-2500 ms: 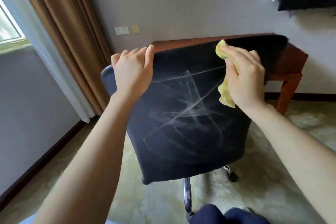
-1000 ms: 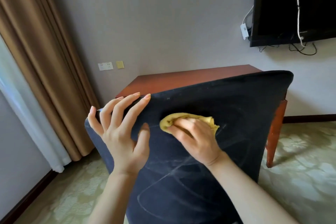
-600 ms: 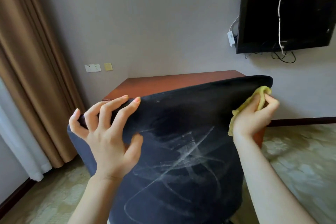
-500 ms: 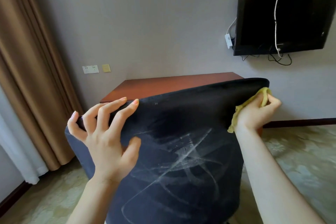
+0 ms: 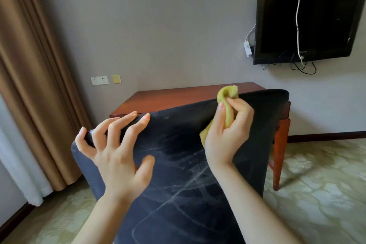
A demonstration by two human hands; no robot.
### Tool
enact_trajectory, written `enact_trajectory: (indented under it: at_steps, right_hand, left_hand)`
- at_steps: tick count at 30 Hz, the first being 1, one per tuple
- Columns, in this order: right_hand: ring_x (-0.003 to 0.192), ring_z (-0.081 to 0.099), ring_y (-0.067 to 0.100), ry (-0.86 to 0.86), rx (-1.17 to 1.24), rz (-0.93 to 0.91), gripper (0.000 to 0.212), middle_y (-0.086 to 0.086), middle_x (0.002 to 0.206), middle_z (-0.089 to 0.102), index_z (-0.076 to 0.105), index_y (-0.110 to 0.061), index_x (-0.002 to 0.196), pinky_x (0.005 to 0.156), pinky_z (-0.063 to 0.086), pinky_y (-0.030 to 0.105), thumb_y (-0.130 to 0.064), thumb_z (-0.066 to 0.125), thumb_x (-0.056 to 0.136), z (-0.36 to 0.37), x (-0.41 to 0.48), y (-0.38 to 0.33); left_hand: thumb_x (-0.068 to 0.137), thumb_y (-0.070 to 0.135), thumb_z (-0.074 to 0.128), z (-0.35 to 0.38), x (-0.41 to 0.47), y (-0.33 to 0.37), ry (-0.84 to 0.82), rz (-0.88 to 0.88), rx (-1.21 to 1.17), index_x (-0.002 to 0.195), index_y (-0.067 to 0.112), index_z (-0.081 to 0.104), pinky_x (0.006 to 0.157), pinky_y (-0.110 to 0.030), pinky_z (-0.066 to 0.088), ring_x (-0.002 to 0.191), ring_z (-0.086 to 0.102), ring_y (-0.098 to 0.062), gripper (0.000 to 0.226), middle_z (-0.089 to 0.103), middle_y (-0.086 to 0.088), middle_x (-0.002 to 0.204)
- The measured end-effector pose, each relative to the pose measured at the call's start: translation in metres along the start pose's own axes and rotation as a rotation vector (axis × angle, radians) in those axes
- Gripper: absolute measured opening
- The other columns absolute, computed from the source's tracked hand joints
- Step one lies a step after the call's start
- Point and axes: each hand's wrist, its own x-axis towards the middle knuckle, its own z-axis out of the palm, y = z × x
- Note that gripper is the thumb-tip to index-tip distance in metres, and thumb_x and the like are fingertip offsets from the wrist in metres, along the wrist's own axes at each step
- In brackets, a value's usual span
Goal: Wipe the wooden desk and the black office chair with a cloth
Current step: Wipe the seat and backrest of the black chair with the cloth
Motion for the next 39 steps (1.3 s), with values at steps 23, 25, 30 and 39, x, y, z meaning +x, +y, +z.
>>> enact_trajectory:
  at_steps: [23,25,30,39]
  right_hand:
    - [0.084,0.068,0.016,-1.081,0.555,0.772,0.023,0.003,0.089,0.071,0.064,-0.015,0.104,0.07,0.055,0.026,-0.03,0.057,0.087,-0.071,0.041,-0.071]
    - [0.083,0.068,0.015,-1.093,0.484,0.743,0.017,0.002,0.088,0.072,0.063,-0.017,0.103,0.07,0.056,0.025,-0.026,0.054,0.093,-0.079,0.041,-0.067]
    - [0.081,0.068,0.013,-1.128,0.295,0.637,0.014,0.0,0.086,0.072,0.062,-0.022,0.097,0.071,0.051,0.024,-0.024,0.048,0.098,-0.085,0.04,-0.057]
    - [0.106,0.062,0.028,-1.138,0.578,1.263,0.034,0.014,0.113,0.066,0.061,-0.016,0.118,0.09,0.053,0.043,-0.037,0.047,0.095,-0.081,-0.016,-0.058]
  left_hand:
    - [0.089,0.041,0.055,-0.059,-0.011,0.089,-0.524,-0.701,-1.04,0.102,0.032,0.068,0.07,-0.028,0.05,0.084,0.065,-0.028,0.021,0.071,-0.003,0.095]
    - [0.093,0.033,0.057,-0.058,-0.018,0.092,-0.578,-0.712,-1.038,0.097,0.031,0.069,0.074,-0.03,0.053,0.083,0.067,-0.026,0.013,0.072,-0.003,0.093]
    - [0.089,0.016,0.061,-0.057,-0.025,0.08,-0.434,-0.707,-0.824,0.085,0.027,0.072,0.068,-0.019,0.053,0.077,0.068,-0.008,0.016,0.072,0.005,0.083]
    - [0.096,0.012,0.049,-0.059,-0.011,0.057,-0.405,-0.619,-0.654,0.084,0.022,0.058,0.051,-0.01,0.04,0.063,0.053,0.003,0.017,0.058,0.011,0.074]
